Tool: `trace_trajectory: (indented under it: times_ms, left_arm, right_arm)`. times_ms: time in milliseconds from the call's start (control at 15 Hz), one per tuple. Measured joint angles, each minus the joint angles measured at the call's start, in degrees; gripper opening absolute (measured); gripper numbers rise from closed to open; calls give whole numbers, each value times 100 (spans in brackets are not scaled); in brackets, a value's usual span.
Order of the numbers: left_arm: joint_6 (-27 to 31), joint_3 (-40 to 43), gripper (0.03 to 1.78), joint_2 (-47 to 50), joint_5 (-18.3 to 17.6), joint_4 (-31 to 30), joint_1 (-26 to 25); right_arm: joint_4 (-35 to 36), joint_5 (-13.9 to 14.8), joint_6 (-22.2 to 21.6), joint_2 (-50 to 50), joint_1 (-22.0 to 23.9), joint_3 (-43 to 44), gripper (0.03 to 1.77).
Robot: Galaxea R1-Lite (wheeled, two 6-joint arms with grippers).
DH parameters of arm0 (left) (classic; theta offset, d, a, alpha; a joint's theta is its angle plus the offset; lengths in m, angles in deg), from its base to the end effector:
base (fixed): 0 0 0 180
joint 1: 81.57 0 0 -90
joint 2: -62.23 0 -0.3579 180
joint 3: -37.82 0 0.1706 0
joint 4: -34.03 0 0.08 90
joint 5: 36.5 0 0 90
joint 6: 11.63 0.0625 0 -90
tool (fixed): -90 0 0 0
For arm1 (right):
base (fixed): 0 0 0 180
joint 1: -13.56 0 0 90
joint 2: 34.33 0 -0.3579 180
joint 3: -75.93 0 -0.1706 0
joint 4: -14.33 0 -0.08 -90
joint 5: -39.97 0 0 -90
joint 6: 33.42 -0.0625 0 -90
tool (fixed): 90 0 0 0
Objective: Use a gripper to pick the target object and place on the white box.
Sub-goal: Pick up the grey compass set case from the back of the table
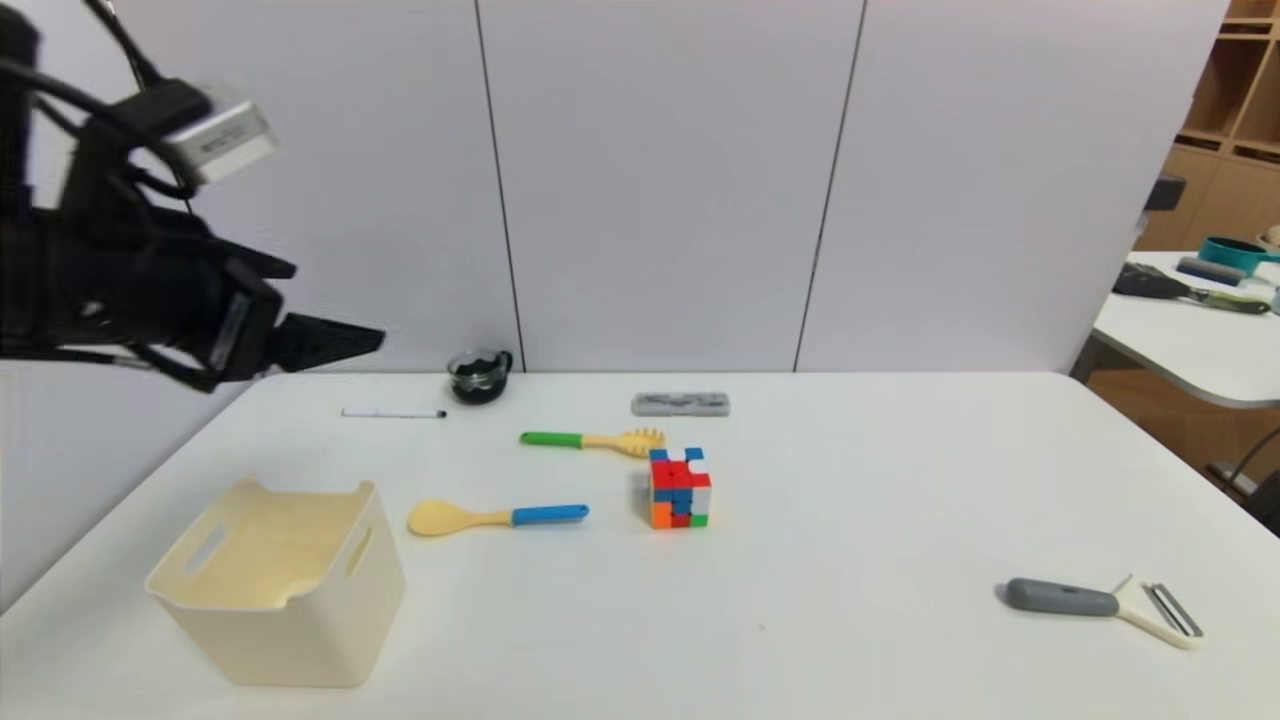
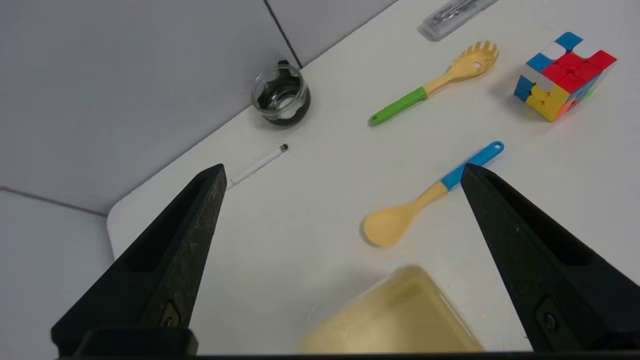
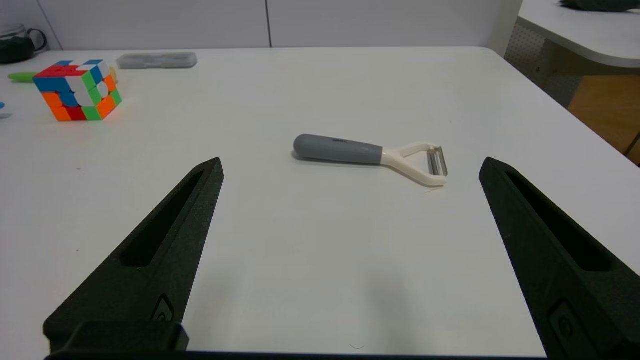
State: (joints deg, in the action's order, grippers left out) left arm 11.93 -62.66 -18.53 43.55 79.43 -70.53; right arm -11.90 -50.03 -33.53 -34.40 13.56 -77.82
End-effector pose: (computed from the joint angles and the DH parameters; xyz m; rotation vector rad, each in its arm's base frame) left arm 0.2244 -0.0548 0.3495 0.4040 0.3702 -0.4477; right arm -0.0625 0.0000 0.0754 0.0019 -0.0016 0.0000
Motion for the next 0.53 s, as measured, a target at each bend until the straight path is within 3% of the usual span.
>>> trace_trajectory:
  times_ms: [333,533]
  left_arm:
    - [66,-1843,169,-2099,-77,20,880]
    - [79,-2809,169,-3207,-507,28,1200]
  right_arm:
    - [2,2,1,0,0,0,177]
    - [-2,2,4,0,0,0,177]
